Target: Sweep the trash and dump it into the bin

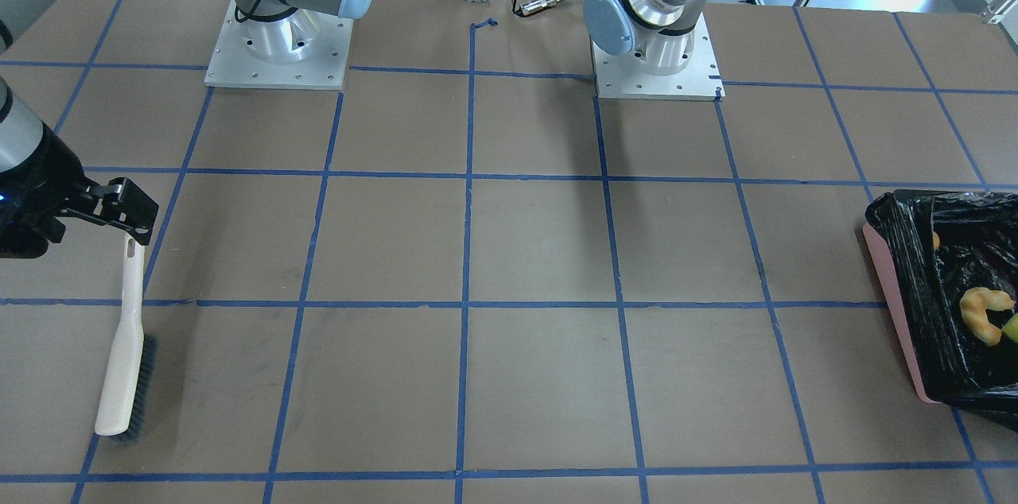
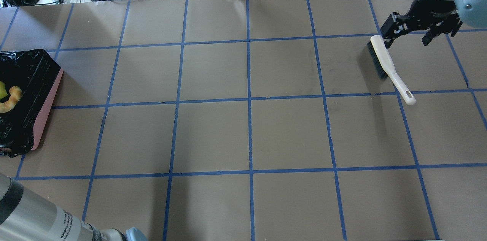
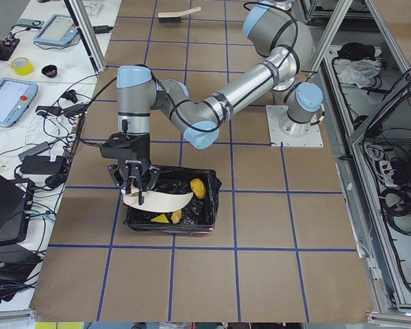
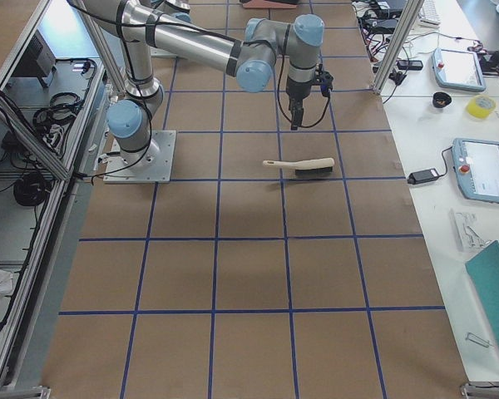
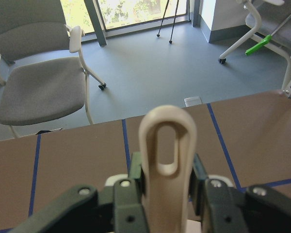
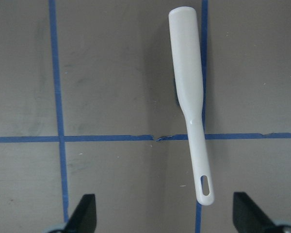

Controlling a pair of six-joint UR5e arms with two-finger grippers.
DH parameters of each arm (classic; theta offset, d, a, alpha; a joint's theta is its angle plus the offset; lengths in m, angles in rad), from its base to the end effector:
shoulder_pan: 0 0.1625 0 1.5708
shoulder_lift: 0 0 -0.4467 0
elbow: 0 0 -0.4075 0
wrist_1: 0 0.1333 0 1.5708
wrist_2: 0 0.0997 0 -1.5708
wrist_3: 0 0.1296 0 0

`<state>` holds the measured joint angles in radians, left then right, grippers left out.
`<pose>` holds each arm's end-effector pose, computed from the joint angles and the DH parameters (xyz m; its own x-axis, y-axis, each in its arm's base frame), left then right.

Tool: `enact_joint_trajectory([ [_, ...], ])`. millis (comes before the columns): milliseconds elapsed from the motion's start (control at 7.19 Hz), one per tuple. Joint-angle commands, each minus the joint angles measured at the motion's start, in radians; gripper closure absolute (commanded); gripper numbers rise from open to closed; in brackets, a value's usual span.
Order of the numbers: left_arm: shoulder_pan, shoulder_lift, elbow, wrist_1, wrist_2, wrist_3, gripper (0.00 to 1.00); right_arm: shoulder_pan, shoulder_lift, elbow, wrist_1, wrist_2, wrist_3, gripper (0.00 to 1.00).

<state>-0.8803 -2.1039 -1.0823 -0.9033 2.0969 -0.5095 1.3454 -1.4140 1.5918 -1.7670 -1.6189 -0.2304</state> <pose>0.4445 -0.6451 0.4962 -0.1668 -0.9834 -0.0715 -0.6858 0.1678 -0.7082 -0.0042 -0.5868 0.4041 -0.9987 -0.0044 0.0510 -0.0047 1.0000 -0.0069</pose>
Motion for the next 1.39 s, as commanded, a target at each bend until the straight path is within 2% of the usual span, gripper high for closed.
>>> enact_joint_trajectory([
  [0,0.001,0.005,0.085,-0.179,-0.131,-0.056,1.0,0.084,-0.019,-0.006,0.023,0.002,0.052,0.0],
  [139,0.001,0.007,0.138,-0.31,-0.255,-0.154,1.0,0.109,-0.034,-0.01,0.062,0.007,0.054,0.0],
  [695,-0.023,0.016,0.144,-0.455,-0.441,-0.35,1.0,0.241,-0.06,-0.01,0.07,-0.004,0.23,0.0],
  [834,-0.043,0.013,0.141,-0.545,-0.499,-0.468,1.0,0.241,-0.062,-0.01,0.096,0.002,0.23,0.0],
  [1251,-0.074,-0.013,0.095,-0.551,-0.578,-0.543,1.0,0.241,-0.063,-0.01,0.124,0.01,0.23,0.0],
])
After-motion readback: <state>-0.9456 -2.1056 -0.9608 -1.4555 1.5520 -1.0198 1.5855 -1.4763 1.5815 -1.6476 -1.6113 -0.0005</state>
